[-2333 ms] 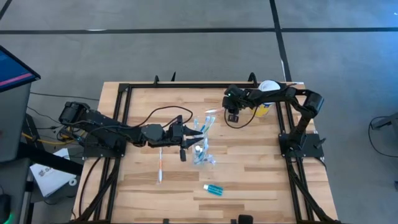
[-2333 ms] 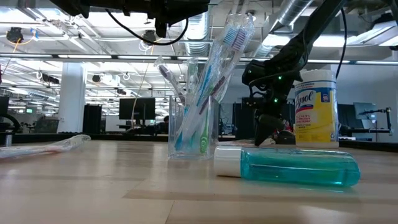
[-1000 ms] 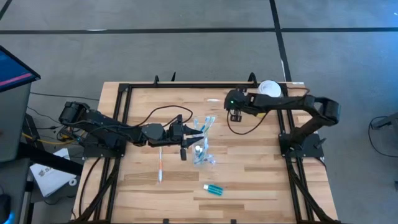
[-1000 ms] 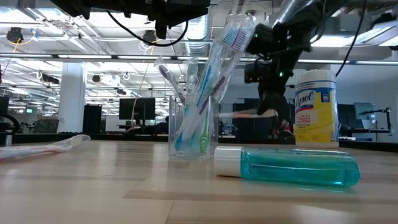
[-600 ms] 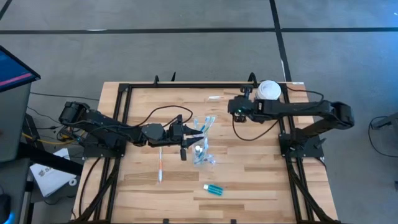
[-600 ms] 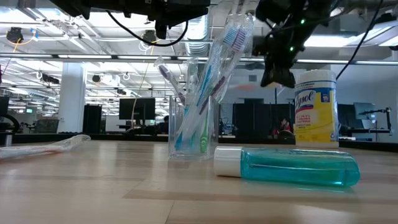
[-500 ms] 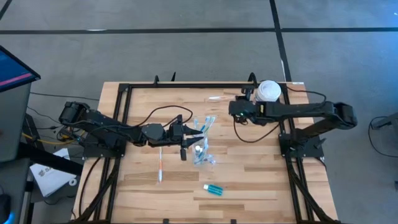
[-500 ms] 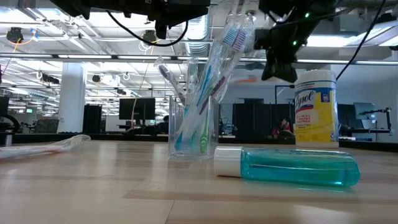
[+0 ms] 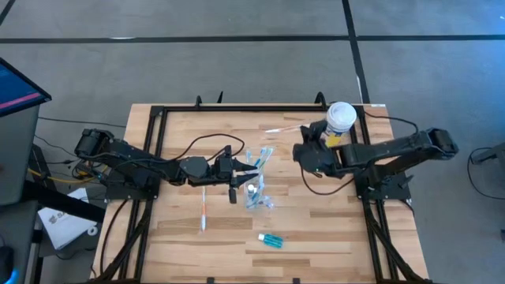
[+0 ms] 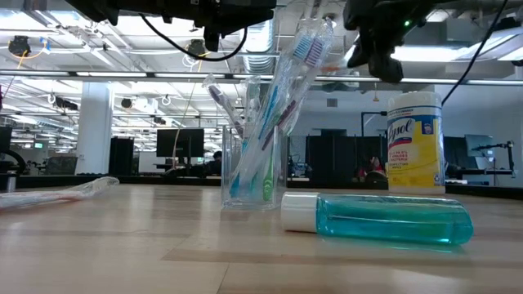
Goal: Pick & Place toothbrushing station
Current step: Put the top orange toothbrush into the transparent organizer
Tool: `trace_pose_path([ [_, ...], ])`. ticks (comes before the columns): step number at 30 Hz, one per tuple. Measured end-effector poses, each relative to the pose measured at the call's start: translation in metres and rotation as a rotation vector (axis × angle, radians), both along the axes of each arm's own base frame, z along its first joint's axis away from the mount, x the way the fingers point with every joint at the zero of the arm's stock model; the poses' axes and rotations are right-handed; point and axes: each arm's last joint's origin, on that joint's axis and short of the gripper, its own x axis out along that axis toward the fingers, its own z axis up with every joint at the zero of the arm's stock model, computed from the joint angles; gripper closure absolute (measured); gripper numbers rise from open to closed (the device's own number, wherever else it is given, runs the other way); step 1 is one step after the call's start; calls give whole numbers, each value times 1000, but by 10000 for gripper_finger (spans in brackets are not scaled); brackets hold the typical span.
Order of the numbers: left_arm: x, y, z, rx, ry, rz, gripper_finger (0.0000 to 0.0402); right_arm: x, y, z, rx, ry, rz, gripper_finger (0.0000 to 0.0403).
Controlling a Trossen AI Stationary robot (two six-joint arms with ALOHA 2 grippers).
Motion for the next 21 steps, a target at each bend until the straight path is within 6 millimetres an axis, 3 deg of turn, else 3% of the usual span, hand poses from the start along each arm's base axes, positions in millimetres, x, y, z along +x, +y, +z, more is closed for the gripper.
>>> trace_pose_path([
  [8,0,0,0,-9,-2,0,312,-5,35,3,-92,-3,64,403],
  [21,0,1,1,-98,-27,5,312,-16,84,6,-86,-73,245,403],
])
